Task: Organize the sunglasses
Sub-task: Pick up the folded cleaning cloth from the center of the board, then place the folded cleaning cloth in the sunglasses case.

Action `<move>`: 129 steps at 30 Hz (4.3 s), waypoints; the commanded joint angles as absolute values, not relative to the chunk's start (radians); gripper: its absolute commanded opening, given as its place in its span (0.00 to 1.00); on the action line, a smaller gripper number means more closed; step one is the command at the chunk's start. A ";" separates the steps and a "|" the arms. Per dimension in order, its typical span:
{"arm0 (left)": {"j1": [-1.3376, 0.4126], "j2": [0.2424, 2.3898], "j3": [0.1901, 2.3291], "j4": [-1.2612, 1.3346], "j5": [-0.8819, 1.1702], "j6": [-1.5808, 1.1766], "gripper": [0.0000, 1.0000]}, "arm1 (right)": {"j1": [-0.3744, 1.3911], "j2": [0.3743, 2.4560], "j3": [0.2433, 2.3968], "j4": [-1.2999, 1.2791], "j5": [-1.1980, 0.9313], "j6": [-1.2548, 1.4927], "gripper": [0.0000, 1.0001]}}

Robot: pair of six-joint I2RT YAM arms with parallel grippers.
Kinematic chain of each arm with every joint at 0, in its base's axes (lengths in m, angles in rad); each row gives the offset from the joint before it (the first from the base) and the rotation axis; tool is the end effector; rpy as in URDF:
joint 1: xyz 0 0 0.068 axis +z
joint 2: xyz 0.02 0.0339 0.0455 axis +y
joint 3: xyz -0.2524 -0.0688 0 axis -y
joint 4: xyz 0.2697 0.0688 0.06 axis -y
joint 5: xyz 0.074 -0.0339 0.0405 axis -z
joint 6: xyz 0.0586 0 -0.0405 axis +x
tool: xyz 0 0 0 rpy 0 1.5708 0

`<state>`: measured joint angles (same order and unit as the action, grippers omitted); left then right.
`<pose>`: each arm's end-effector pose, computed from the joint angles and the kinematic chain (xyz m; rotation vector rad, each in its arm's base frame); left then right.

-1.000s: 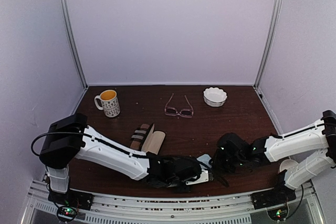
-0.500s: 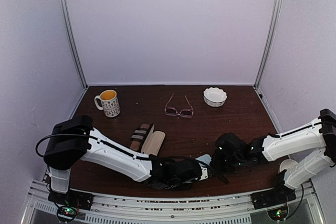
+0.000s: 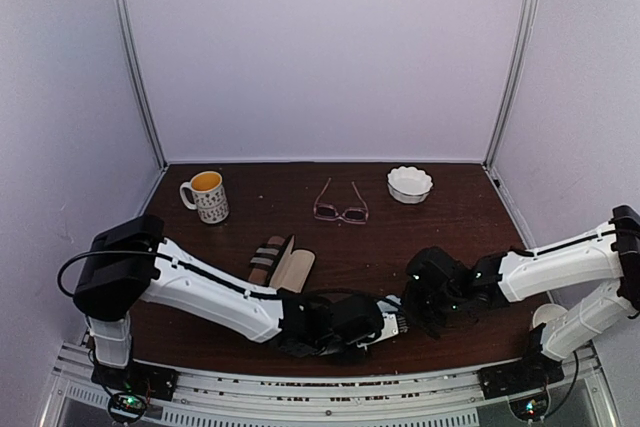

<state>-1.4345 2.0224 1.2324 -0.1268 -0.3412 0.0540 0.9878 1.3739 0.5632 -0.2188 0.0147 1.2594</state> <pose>0.0794 -0.4345 0.0887 1.5363 1.8771 -0.2013 0.1484 0.2235 0.0933 0.3864 2.7858 0.6947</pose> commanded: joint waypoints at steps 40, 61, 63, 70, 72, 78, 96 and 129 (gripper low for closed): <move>-1.425 1.842 1.210 -0.244 -0.390 -0.136 0.00 | 0.984 1.317 0.822 -0.479 -0.015 1.152 0.00; -1.388 1.782 1.135 -0.178 -0.309 -0.255 0.00 | 0.962 1.586 1.061 -0.522 -0.083 1.070 0.00; -1.367 1.763 1.096 -0.153 -0.282 -0.275 0.00 | 0.959 1.620 1.094 -0.541 -0.083 1.059 0.00; -1.317 1.728 1.006 -0.094 -0.224 -0.320 0.00 | 0.946 1.753 1.219 -0.593 -0.107 1.025 0.00; -1.308 1.725 0.989 -0.082 -0.214 -0.330 0.00 | 0.941 1.795 1.271 -0.629 -0.107 1.011 0.00; -1.275 1.702 0.936 -0.052 -0.205 -0.360 0.00 | 0.926 1.874 1.371 -0.662 -0.131 0.990 0.00; -1.212 1.657 0.856 -0.006 -0.176 -0.393 0.00 | 0.891 2.018 1.566 -0.723 -0.189 0.970 0.00; -1.109 1.628 0.818 -0.038 -0.185 -0.431 0.00 | 0.849 2.171 1.760 -0.724 -0.257 0.983 0.00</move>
<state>-1.1133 1.6527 0.8246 -0.0353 -0.1688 -0.4187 0.8566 2.1471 1.7210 -0.7250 -0.2546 0.9863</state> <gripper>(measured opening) 0.009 0.011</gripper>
